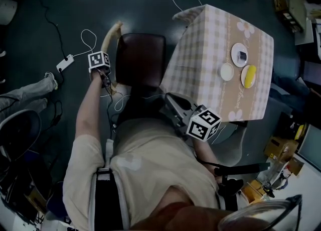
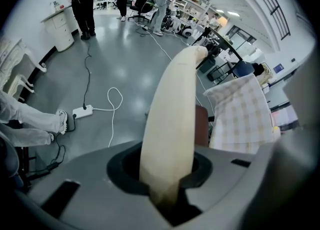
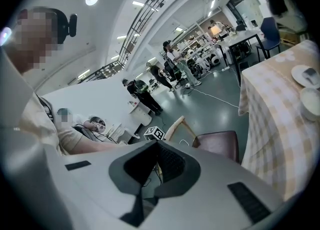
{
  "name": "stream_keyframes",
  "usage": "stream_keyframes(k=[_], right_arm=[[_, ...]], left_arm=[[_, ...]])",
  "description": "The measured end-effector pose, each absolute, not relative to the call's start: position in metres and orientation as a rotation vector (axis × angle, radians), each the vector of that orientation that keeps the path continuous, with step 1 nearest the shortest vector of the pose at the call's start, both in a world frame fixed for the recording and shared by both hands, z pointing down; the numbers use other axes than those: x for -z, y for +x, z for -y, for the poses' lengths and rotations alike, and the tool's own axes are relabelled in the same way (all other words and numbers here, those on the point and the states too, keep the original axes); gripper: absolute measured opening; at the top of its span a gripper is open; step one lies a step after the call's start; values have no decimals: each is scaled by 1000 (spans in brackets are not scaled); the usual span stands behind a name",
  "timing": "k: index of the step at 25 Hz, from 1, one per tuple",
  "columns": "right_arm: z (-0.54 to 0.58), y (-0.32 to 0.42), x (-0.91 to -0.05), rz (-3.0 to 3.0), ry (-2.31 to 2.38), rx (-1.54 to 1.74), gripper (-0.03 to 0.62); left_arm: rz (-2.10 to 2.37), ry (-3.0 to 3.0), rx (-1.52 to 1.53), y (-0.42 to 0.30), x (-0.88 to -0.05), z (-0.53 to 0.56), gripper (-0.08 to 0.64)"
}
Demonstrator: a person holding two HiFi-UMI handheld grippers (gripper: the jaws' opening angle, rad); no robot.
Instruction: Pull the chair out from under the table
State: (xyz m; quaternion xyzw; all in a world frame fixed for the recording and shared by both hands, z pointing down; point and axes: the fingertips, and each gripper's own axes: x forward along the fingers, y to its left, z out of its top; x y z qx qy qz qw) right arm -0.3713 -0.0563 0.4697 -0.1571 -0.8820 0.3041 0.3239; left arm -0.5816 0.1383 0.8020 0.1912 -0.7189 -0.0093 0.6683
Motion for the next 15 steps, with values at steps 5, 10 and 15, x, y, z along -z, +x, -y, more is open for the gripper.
stream_keyframes(k=[5,10,15], right_arm=[[47,-372,-468,2305,-428,-791,9],[45,-370,-471,2297,-427,-798,9],[45,-369,-472,2298,-426,-796,9]], left_arm=[[1624,439,16,-587,-797,-140,97],[1640,428,8,-595,-796,-148,97],[1647,405,16,-597,-798,-163,97]])
